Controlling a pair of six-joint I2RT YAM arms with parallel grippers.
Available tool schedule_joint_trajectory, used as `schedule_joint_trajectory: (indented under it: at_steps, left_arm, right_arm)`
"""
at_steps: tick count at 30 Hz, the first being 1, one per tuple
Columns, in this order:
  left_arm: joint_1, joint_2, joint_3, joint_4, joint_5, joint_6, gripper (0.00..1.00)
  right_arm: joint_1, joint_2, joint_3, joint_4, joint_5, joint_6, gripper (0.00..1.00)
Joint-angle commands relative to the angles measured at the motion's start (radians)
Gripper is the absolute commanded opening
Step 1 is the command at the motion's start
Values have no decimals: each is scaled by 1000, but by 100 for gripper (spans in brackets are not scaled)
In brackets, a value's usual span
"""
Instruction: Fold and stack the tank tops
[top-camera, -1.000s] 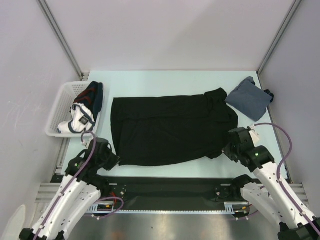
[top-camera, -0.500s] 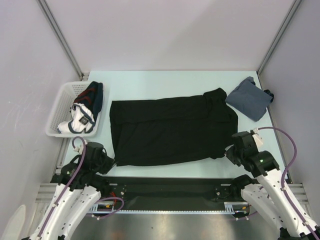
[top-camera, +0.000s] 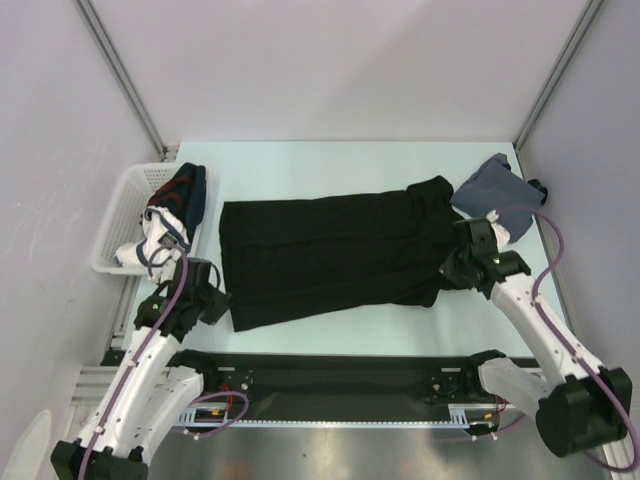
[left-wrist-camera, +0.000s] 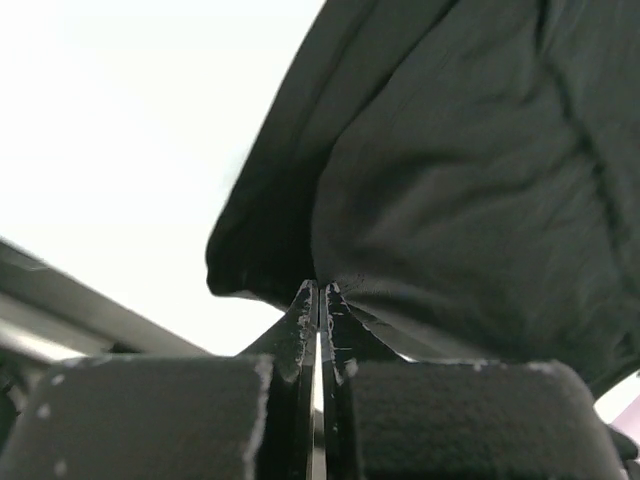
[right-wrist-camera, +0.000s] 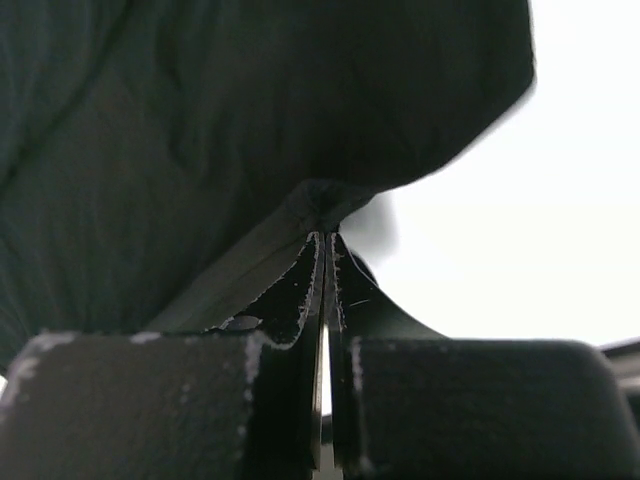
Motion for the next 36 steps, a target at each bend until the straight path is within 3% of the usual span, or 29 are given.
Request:
schedule_joint_trajectory:
  at_steps: [1, 8, 17, 25, 36]
  left_arm:
    - [108, 81, 41, 154, 49, 99, 0]
    - [178, 306, 140, 318, 81, 151, 0]
    - [207, 604, 365, 383, 25, 170, 0]
    - [272, 782, 436, 441, 22, 182, 0]
    - [293, 1003, 594, 436, 6, 220, 0]
  right_arm:
    - [-40, 85, 91, 135, -32, -86, 0]
    - [-70, 287, 255, 210, -52, -140, 0]
    - [-109, 548, 508, 243, -76, -195, 0]
    - [-130, 752, 589, 266, -113, -200, 0]
    - [-135, 895, 688, 293, -119, -224, 0]
